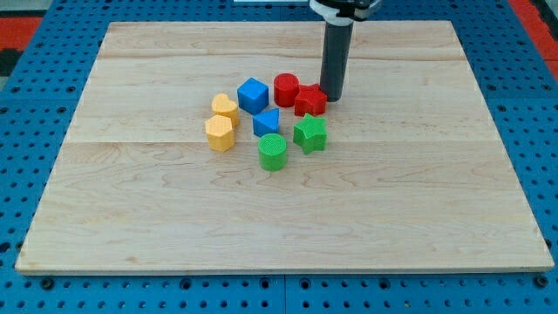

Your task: Push the red circle into the yellow blocks

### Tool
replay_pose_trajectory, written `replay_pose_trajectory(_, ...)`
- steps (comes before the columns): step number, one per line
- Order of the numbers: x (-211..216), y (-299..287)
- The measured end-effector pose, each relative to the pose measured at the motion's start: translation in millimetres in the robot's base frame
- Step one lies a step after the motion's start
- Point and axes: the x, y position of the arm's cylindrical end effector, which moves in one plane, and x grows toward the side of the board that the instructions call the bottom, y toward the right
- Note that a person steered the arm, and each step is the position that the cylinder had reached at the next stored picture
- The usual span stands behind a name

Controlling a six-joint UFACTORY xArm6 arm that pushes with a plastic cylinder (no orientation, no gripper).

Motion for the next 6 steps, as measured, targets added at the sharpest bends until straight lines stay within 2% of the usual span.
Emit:
replay_pose_trajectory(1, -30, -1)
replay_pose_trajectory(2, -40, -43)
replay_pose_trajectory(3, -24, -49)
replay_pose_trajectory(4, 10, -51)
replay_pose_trajectory(6, 54, -85)
